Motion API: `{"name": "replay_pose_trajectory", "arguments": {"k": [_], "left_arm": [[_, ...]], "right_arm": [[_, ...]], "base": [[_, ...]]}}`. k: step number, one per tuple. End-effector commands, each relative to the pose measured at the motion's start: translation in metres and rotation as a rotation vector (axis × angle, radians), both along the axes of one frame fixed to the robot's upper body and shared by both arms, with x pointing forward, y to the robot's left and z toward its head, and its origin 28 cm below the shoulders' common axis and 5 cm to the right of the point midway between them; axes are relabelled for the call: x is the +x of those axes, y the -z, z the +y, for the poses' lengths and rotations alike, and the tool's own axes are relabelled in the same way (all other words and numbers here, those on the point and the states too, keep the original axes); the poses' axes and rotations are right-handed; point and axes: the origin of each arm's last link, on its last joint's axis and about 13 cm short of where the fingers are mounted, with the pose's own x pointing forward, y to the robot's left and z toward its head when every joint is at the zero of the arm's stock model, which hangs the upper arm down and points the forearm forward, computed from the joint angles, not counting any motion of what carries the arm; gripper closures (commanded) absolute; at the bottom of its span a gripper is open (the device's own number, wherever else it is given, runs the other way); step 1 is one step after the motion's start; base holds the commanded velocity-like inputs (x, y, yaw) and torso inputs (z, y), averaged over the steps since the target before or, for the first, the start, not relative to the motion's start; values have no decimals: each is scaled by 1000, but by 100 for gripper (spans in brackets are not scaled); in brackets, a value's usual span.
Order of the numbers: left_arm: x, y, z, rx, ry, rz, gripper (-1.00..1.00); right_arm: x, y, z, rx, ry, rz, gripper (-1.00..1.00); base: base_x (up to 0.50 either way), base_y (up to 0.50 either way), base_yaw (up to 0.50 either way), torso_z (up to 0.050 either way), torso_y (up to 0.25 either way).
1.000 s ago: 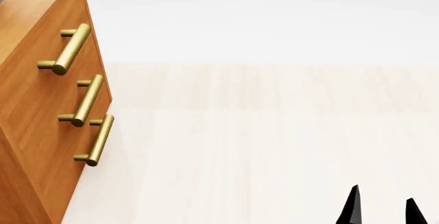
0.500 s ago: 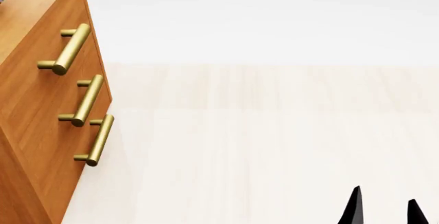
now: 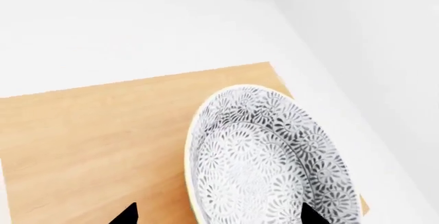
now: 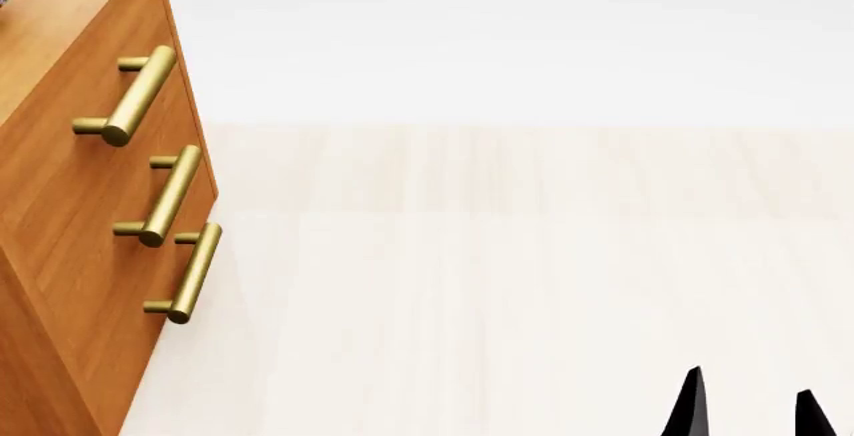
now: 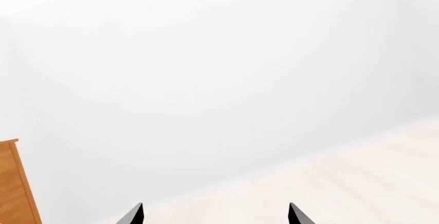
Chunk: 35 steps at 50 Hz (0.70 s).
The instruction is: Put the bowl on top of the cabinet.
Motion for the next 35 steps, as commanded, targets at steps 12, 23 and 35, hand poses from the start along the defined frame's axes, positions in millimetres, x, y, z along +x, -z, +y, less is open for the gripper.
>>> {"name": "replay_pose_trajectory", "arguments": {"k": [12, 23, 35], "left_arm": [[-7, -19, -19, 237, -23, -13, -100], [-7, -23, -33, 366, -31, -31, -100], [-9, -30, -53, 508, -17, -57, -100]], "right_arm": [[-7, -3, 2, -6, -16, -24, -100], [-6, -3, 2, -9, -16, -23, -100], [-6, -3, 3, -11, -15, -25, -100]], "base": [[0, 0, 0, 0, 0], [0, 0, 0, 0, 0], [0, 0, 0, 0, 0]]}}
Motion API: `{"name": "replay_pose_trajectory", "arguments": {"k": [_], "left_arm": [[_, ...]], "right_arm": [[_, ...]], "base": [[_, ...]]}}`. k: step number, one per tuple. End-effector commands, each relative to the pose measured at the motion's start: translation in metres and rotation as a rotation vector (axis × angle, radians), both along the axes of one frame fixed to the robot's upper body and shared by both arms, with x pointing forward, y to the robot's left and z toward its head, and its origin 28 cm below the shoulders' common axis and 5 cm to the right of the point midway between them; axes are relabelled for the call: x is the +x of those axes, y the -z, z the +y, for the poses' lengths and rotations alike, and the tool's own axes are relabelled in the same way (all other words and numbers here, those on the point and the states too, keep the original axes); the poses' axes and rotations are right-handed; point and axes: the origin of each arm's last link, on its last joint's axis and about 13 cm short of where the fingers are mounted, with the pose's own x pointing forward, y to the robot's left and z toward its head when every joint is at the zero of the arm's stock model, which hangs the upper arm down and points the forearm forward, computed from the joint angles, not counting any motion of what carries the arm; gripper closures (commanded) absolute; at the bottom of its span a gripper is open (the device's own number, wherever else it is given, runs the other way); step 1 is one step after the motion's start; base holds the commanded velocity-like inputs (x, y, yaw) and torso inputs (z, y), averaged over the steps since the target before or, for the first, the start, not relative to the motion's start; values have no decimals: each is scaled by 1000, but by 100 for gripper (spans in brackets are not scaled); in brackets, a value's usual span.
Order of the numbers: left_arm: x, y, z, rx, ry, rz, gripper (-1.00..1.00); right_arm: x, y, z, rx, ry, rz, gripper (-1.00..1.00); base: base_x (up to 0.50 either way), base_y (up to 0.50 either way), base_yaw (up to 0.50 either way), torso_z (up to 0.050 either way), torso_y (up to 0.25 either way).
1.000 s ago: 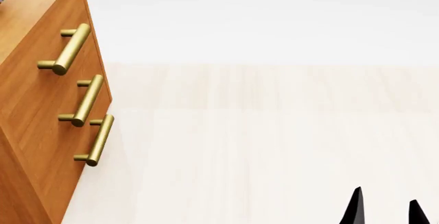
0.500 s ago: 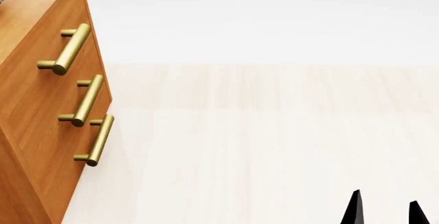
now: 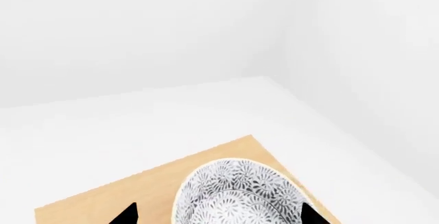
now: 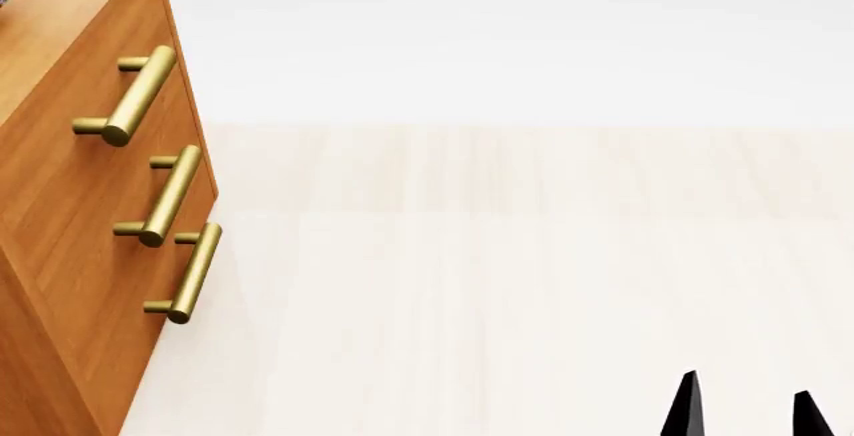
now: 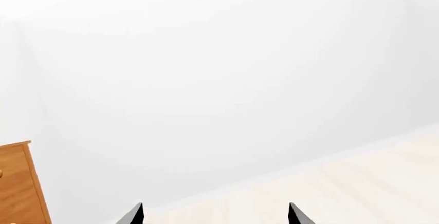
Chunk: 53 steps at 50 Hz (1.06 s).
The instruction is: Put the bowl on top of the cabinet.
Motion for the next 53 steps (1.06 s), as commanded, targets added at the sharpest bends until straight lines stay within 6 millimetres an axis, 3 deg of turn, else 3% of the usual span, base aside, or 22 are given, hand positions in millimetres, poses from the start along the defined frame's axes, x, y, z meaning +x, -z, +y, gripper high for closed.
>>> {"name": "replay_pose_trajectory", "arguments": {"k": [1, 24, 53], "left_arm": [[-3, -7, -16, 137, 8, -20, -100], [-13, -21, -50, 362, 12, -71, -100], [-29, -20, -87, 544, 53, -127, -100]], "right_arm": [[0, 0, 0, -2, 0, -2, -100], [-2, -1, 0, -1, -2, -8, -100], [-7, -3, -1, 3, -5, -27, -100]], "base": [[0, 0, 0, 0, 0], [0, 0, 0, 0, 0], [0, 0, 0, 0, 0]]}}
